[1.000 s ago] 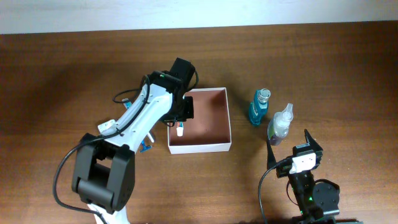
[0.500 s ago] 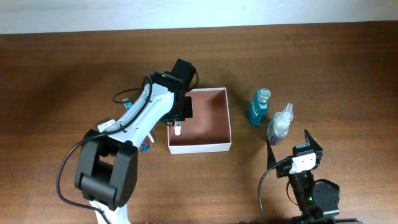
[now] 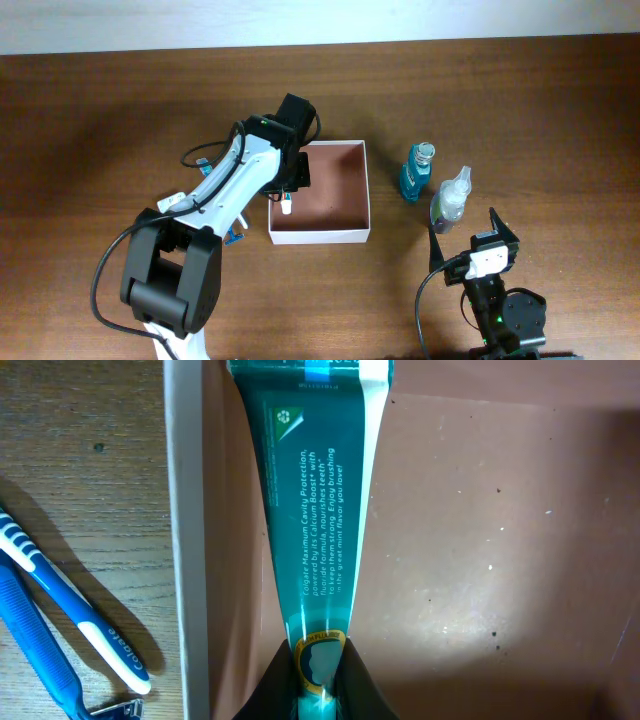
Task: Pack container
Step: 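Lower the toothpaste tube into the box and open the left gripper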
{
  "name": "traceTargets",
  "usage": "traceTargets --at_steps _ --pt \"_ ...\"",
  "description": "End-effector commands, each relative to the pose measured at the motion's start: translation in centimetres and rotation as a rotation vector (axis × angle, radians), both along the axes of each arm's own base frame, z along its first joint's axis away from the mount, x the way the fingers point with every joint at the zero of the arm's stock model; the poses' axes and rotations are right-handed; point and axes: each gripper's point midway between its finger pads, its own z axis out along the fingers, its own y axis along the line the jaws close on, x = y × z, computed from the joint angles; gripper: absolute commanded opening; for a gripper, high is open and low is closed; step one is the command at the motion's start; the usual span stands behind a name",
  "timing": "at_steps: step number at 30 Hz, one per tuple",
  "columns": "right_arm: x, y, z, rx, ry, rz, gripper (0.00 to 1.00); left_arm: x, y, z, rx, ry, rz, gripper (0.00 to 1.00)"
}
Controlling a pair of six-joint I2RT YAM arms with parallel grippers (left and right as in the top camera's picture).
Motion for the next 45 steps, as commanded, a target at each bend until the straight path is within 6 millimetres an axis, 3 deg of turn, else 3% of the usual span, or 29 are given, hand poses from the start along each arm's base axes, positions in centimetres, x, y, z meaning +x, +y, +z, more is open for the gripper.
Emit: traceTargets --at_steps 1,16,25,33,45 --pt "0.0 0.0 -0.2 -0.004 0.003 -0.001 0.98 -0.3 0.3 -0.6 0.029 0.012 -0.002 0.01" --pt "0.0 0.0 -0.2 -0.004 0.003 -0.001 0.98 -1.4 -1.9 -0.6 0.045 0.013 -0.146 0.01" --pt "0.0 0.0 -0.2 -0.004 0.003 -0.001 0.99 -1.5 -1.5 -0.8 0.067 0.014 -0.150 0.01" --pt "0.0 0.0 -0.2 -0.004 0.003 -0.001 0.98 -2.4 -0.2 -2.2 0.112 0.033 -0.090 0.01" --pt "0.0 0.0 -0.2 -0.004 0.003 -0.001 0.98 -2.0 -0.3 -2.3 0.107 0.017 -0.077 0.02"
